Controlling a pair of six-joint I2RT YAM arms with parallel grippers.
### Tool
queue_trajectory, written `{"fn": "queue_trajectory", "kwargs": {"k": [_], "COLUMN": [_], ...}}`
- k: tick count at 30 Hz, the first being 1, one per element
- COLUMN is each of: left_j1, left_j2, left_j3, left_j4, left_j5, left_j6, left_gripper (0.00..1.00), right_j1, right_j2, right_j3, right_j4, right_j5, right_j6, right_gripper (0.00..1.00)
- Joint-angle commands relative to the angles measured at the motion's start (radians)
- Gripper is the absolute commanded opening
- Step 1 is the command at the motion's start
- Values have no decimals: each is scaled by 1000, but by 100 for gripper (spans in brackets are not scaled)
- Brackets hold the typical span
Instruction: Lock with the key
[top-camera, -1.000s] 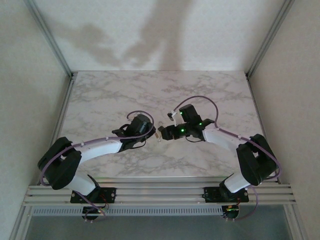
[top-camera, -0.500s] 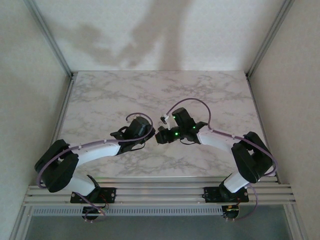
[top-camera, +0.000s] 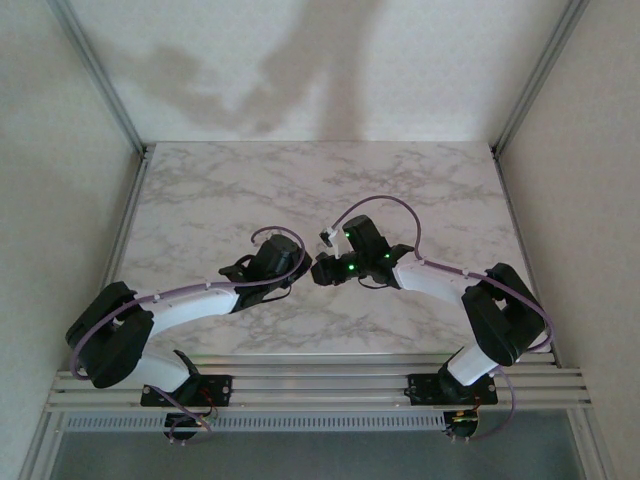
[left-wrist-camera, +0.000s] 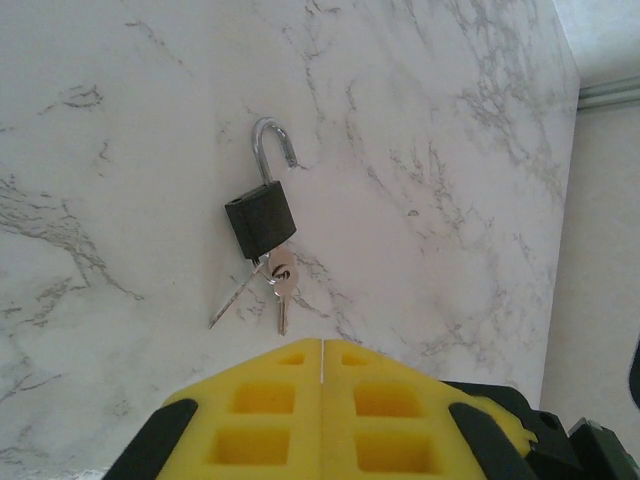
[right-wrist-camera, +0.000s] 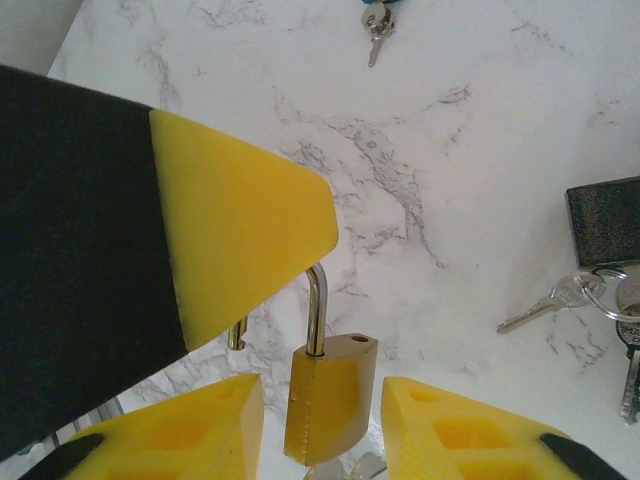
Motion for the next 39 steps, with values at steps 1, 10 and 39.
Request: {"fn": "queue_trajectory", "kwargs": {"k": [1, 10, 39], "left_j1": [-8, -10, -18], "left_j2": [-28, -34, -122], "left_j3": [-12, -19, -60], "left_j4": [23, 31, 52], "left_j5": [-10, 1, 18], "left_j6": [-15, -19, -16], "left_gripper": [0, 0, 0], "right_j1": [10, 10, 10], "right_j2": [-6, 2, 4], "right_j3": [-8, 1, 10], "right_j4": [6, -7, -25], "right_j5": [21, 17, 28], "right_j6": [-4, -3, -5], "right_gripper": [35, 31, 14]}}
